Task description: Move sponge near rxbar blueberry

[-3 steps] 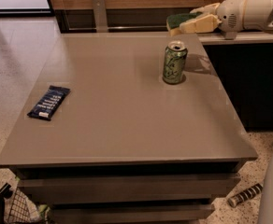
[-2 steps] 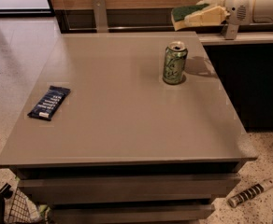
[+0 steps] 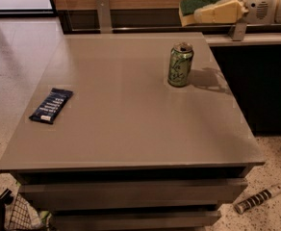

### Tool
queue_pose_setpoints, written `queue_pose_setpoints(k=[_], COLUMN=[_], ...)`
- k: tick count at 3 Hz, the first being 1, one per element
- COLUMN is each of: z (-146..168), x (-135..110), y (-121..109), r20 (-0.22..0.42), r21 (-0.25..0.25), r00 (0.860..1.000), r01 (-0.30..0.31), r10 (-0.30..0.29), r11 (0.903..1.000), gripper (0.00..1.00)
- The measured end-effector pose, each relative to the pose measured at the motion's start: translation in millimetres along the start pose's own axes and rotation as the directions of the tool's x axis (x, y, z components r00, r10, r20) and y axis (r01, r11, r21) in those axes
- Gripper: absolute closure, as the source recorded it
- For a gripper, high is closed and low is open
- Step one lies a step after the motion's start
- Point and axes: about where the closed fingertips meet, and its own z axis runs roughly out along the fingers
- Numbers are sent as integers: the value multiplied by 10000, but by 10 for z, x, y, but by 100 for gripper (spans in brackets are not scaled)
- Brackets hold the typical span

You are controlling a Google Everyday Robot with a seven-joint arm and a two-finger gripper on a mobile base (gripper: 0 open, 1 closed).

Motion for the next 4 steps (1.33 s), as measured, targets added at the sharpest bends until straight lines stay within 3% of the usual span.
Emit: queue_pose_setpoints(k=[1,2,4], z=[91,340,810], x=[-39,168,637], y=[629,1108,1775], r20=[229,-61,-42], r21=[-108,-600,-1379], r00=[9997,10000,9991], r01=[73,-43,-429], r10=[-71,40,428], r11=[9999,9982,9895], gripper=[100,100,100])
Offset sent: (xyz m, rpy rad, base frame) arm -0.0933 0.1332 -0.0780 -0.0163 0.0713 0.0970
